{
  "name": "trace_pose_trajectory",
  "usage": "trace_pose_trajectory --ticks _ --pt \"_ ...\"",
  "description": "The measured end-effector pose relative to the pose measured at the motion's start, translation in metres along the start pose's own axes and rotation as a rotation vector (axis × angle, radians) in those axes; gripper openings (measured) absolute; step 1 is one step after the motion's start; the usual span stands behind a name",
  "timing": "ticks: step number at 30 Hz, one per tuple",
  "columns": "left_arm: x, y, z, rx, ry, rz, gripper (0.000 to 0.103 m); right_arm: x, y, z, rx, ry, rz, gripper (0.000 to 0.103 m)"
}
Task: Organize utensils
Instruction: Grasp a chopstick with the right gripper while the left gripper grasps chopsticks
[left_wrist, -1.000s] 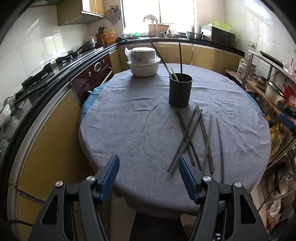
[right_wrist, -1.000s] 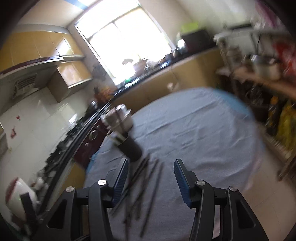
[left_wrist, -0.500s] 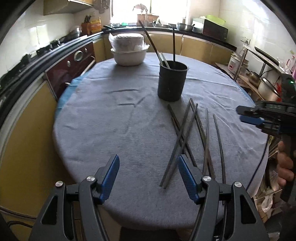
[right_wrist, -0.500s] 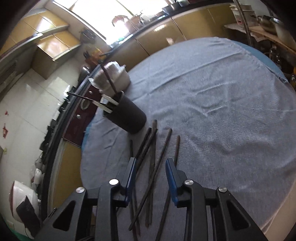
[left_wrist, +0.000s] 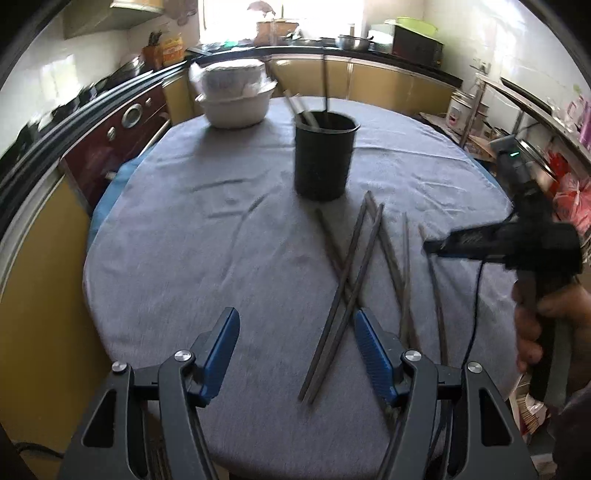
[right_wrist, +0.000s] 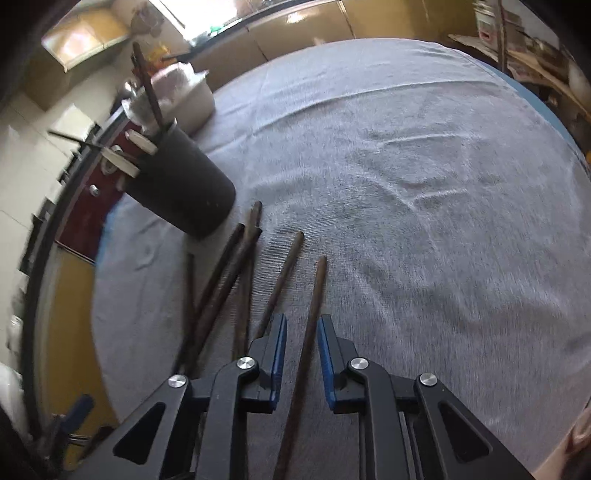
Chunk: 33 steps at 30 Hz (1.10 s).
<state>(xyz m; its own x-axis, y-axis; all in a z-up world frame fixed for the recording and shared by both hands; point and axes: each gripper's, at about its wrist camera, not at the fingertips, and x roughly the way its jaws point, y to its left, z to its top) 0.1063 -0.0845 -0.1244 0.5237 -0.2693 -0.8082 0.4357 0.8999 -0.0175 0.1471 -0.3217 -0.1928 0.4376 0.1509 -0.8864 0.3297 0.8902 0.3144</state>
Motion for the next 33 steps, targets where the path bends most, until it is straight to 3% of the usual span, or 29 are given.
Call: trace_pose_trajectory --ticks 2,4,6,12,19,22,29,33 --pt "0.004 -0.007 0.012 0.026 -0.003 -0.018 0.066 0.005 0.001 0.001 -0.011 0.018 -0.019 0.007" --pt "0.01 -0.016 0.024 0.055 -0.006 -0.034 0.055 0.005 0.0 0.002 -0.04 0.016 -0.022 0.006" --pt "0.024 -0.03 0.036 0.101 0.02 -0.046 0.051 0.003 -0.006 0.002 -0.04 0.013 -0.008 0.005" --pt "0.065 -0.073 0.067 0.188 0.069 -0.11 0.051 -0.012 -0.055 0.006 0.036 0.002 0.005 0.005" --pt "0.118 -0.09 0.089 0.169 0.158 -0.129 0.05 -0.021 -0.094 0.013 0.097 0.016 0.011 0.004" --pt "0.126 -0.092 0.092 0.171 0.174 -0.134 0.038 -0.022 -0.1 0.013 0.106 0.032 0.017 0.005" --pt "0.149 -0.092 0.095 0.153 0.227 -0.15 0.026 -0.023 -0.097 0.01 0.091 0.057 -0.001 0.005" --pt "0.149 -0.087 0.098 0.15 0.23 -0.163 0.014 -0.023 -0.094 0.01 0.099 0.06 -0.029 0.005"
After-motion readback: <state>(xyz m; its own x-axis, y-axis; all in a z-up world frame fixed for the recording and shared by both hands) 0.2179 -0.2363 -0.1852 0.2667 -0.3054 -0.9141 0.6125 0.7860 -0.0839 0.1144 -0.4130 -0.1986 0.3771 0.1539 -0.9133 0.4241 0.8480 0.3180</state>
